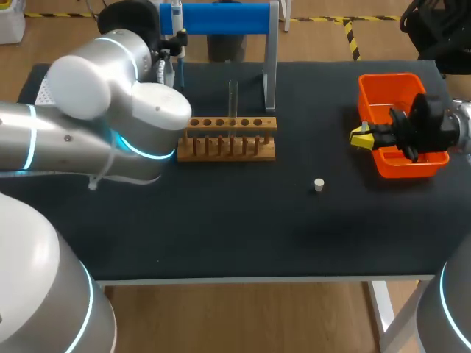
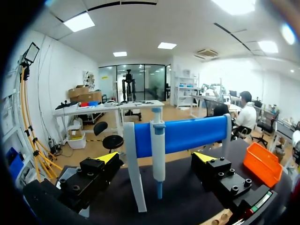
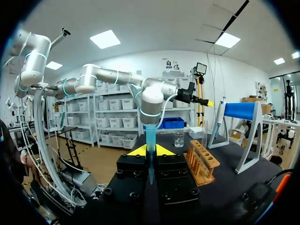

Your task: Invert the test tube, pick up the pipette, mount the tip to pipette, aspirate from beaker and dispense into the tube, eject the tip, return the pipette, and cap with the stopper.

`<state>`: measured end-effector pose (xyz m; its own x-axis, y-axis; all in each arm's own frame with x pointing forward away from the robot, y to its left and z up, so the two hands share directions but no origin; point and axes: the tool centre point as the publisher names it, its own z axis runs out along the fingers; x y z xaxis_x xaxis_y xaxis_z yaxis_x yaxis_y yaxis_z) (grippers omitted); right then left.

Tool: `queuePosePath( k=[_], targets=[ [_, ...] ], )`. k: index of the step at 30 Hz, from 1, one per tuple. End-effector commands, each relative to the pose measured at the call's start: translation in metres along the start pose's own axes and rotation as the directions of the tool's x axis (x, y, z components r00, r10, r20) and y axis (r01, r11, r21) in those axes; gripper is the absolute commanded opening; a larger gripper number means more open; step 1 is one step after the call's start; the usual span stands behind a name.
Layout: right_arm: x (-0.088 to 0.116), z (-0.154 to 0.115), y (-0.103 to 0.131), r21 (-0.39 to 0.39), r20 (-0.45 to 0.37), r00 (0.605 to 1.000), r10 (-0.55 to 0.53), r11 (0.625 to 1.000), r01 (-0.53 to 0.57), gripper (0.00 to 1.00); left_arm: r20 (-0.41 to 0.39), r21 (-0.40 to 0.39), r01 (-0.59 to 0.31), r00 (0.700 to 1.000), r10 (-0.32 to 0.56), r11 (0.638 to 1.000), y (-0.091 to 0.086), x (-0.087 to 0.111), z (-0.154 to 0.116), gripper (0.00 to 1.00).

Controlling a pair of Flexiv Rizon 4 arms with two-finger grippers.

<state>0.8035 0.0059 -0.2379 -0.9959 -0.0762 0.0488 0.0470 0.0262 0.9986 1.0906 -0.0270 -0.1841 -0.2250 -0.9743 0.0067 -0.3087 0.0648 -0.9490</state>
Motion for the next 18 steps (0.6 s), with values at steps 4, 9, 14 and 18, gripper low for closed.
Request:
queuePosePath(
  k=[4,9,14,18],
  targets=[
    [0.001,-0.001,0.001,0.002,0.002,1.0,0.0,1.0,0.0,0.0,0.026,0.034,0.0,1.0,-0.001,0.999,0.002,0.005,0.017,1.0],
    [0.001,-0.001,0.001,0.002,0.002,1.0,0.0,1.0,0.0,0.0,0.024,0.05,0.002,1.0,-0.004,0.999,0.001,0.006,0.026,1.0],
    [0.001,-0.001,0.001,0.002,0.002,1.0,0.0,1.0,0.0,0.0,0.019,0.066,0.015,1.0,-0.016,0.998,0.0,0.006,0.034,1.0],
    [0.001,-0.001,0.001,0.002,0.002,1.0,0.0,1.0,0.0,0.0,0.018,0.068,0.02,1.0,-0.022,0.997,0.0,0.005,0.041,0.94]
  ],
)
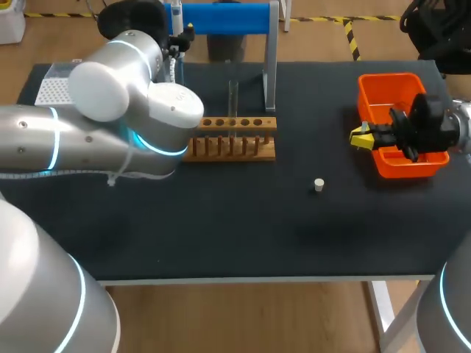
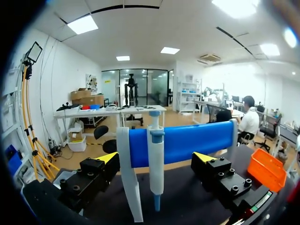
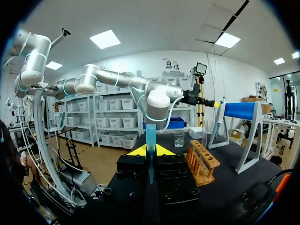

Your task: Invert the test tube, pick up the pipette, mount the tip to pipette, aspirate from beaker and dispense into the tube, eject the tip, return the pipette, and cap with the stopper.

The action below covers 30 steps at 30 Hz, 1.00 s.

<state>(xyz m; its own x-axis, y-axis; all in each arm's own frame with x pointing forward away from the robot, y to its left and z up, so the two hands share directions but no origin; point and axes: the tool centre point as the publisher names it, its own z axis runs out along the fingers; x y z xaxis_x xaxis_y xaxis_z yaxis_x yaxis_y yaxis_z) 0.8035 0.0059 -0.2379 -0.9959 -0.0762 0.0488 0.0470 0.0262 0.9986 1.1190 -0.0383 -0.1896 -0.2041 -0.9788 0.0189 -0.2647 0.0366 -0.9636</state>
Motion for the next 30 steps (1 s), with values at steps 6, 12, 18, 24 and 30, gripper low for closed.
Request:
queuePosePath(
  k=[6,12,18,24,30],
  targets=[
    [0.001,-0.001,0.001,0.002,0.001,1.0,0.0,1.0,0.0,0.0,0.002,0.015,0.004,1.0,-0.004,1.0,0.005,0.0,0.018,0.87],
    [0.001,-0.001,0.001,0.002,0.001,1.0,0.0,1.0,0.0,0.0,0.008,0.008,-0.008,1.0,0.007,1.0,0.004,-0.001,0.024,0.84],
    [0.001,-0.001,0.001,0.002,0.001,1.0,0.0,1.0,0.0,0.0,0.013,0.007,-0.015,1.0,0.015,1.0,0.003,0.0,0.031,0.79],
    [0.001,-0.001,0.001,0.002,0.001,1.0,0.0,1.0,0.0,0.0,0.014,0.007,-0.018,1.0,0.018,1.0,0.001,0.0,0.038,0.64],
    [0.001,-0.001,0.001,0.002,0.001,1.0,0.0,1.0,0.0,0.0,0.014,0.005,-0.02,1.0,0.02,1.0,0.001,-0.001,0.045,0.6]
  ],
)
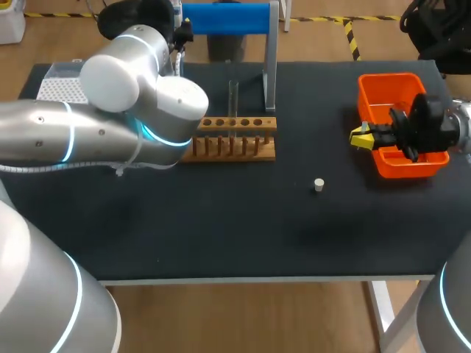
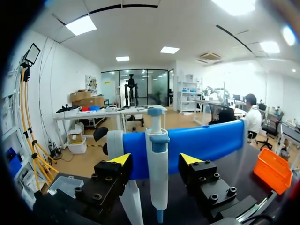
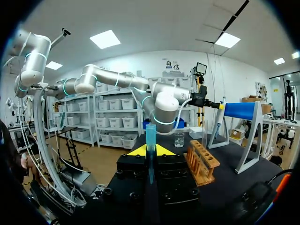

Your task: Invert the test tube, pick up the pipette, mount the tip to pipette, aspirate from beaker and dispense into the tube, eject the tip, return the pipette, and cap with the stopper.

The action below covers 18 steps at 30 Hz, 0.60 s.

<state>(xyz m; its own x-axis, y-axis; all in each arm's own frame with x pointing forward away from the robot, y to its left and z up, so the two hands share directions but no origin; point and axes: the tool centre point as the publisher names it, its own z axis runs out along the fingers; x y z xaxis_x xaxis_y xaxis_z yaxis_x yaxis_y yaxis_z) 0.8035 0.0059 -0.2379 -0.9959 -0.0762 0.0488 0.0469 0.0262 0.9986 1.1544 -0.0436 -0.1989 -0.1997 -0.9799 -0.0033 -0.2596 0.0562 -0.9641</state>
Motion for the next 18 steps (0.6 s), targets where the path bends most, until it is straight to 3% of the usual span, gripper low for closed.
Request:
queuePosePath(
  k=[1,18],
  targets=[
    [0.0014,-0.0006,0.0006,0.002,0.002,1.0,0.0,1.0,0.0,0.0,0.004,0.004,0.0,1.0,0.0,1.0,0.0014,0.0017,0.0095,0.59],
    [0.0014,-0.0006,0.0006,0.002,0.002,1.0,0.0,1.0,0.0,0.0,0.041,0.006,0.008,0.999,-0.008,1.0,0.0008,0.0021,0.0156,0.49]
  ],
)
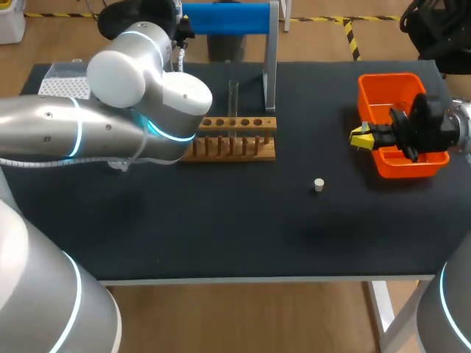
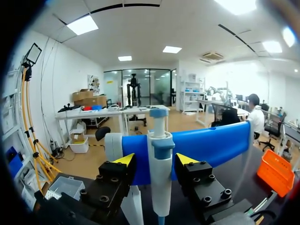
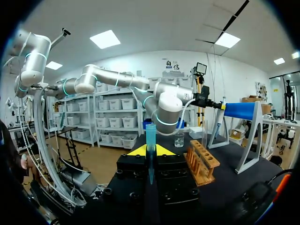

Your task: Invert the test tube, pick up the pipette, mount the tip to pipette, aspirate from beaker and dispense into the tube, eject the tip, return the pipette, and cap with the stopper.

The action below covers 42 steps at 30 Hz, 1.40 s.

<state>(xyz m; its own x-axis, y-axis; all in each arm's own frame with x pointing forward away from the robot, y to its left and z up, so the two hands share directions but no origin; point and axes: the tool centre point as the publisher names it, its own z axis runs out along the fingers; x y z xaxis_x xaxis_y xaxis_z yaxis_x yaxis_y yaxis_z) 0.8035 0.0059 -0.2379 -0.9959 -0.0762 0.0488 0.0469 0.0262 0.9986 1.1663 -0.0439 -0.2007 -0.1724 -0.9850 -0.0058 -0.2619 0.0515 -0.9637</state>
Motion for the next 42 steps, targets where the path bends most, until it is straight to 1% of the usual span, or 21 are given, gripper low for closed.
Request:
queuePosePath(
  k=[1,11,21,35,39,42],
  targets=[
    [0.0014,-0.0006,0.0006,0.002,0.002,1.0,0.0,1.0,0.0,0.0,0.015,0.008,0.004,1.0,-0.004,1.0,0.0021,0.0047,0.0037,0.49],
    [0.0014,-0.0006,0.0006,0.002,0.002,1.0,0.0,1.0,0.0,0.0,0.027,0.011,0.016,0.999,-0.017,1.0,0.0043,0.0087,0.0058,0.5],
    [0.0014,-0.0006,0.0006,0.002,0.002,1.0,0.0,1.0,0.0,0.0,0.051,0.011,0.025,0.998,-0.025,1.0,0.0042,0.0083,0.0079,0.48],
    [0.0014,-0.0006,0.0006,0.002,0.002,1.0,0.0,1.0,0.0,0.0,0.057,0.013,0.019,0.998,-0.02,1.0,0.0024,0.0078,0.0118,0.48],
    [0.0014,-0.0006,0.0006,0.002,0.002,1.0,0.0,1.0,0.0,0.0,0.058,0.011,0.018,0.998,-0.019,1.0,0.0026,0.0079,0.012,0.47],
    [0.0014,-0.0006,0.0006,0.002,0.002,1.0,0.0,1.0,0.0,0.0,0.059,0.01,0.018,0.998,-0.018,1.0,0.0028,0.008,0.0121,0.42]
  ],
)
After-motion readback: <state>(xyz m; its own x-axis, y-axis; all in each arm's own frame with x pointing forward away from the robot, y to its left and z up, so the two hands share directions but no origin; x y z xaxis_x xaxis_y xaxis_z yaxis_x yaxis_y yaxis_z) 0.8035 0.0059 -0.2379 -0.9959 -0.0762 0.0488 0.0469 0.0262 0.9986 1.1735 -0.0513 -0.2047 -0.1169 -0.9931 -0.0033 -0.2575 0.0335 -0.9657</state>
